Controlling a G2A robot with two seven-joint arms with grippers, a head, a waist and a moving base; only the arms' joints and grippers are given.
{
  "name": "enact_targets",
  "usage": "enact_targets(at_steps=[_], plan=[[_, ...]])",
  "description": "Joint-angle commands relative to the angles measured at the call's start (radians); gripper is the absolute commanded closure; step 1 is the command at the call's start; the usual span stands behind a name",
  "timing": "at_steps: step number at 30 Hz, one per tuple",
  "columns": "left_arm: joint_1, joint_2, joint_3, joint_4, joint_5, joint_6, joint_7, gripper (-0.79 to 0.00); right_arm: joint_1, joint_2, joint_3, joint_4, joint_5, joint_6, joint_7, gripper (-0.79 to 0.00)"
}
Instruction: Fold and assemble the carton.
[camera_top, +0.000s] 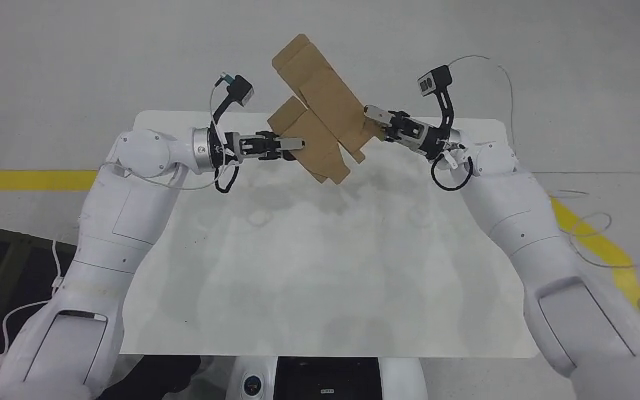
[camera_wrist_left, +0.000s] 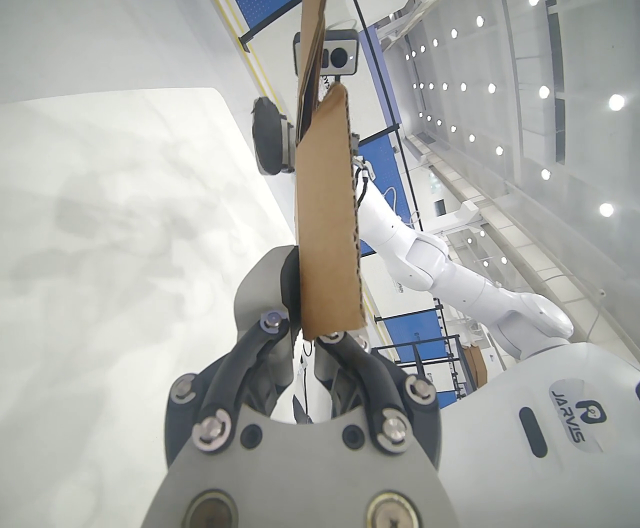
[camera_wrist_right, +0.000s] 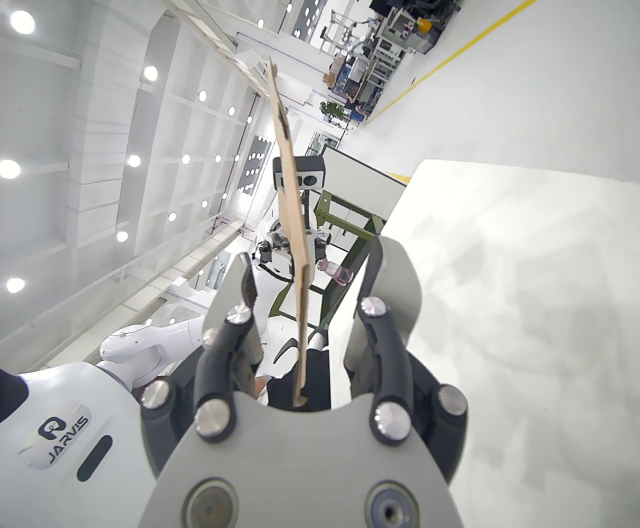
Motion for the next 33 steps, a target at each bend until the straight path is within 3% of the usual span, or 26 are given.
enact_targets(at_steps=[1,6,12,21,33], plan=[[-0.009,0.002,-0.001,0.014,-0.001,0.007,-0.026,0.0,-0.013,0.015,0.019,-0.035,-0.022,-0.002,-0.002,-0.785],[-0.042,0.005,0.002,0.058,-0.018,0.018,-0.118,0.0,-0.051,0.065,0.054,-0.131,-0.128,-0.005,-0.004,-0.785],[-0.092,0.007,0.026,0.111,-0.02,0.008,-0.244,0.0,-0.082,0.113,0.067,-0.211,-0.123,0.079,0.08,-0.785],[-0.085,0.038,0.108,0.007,-0.045,0.068,-0.304,0.0,-0.086,0.159,0.038,-0.296,-0.113,0.143,0.144,-0.785],[-0.075,0.084,0.215,-0.109,-0.099,0.099,-0.336,0.0,-0.051,0.181,-0.102,-0.326,-0.148,0.056,0.056,-0.785]])
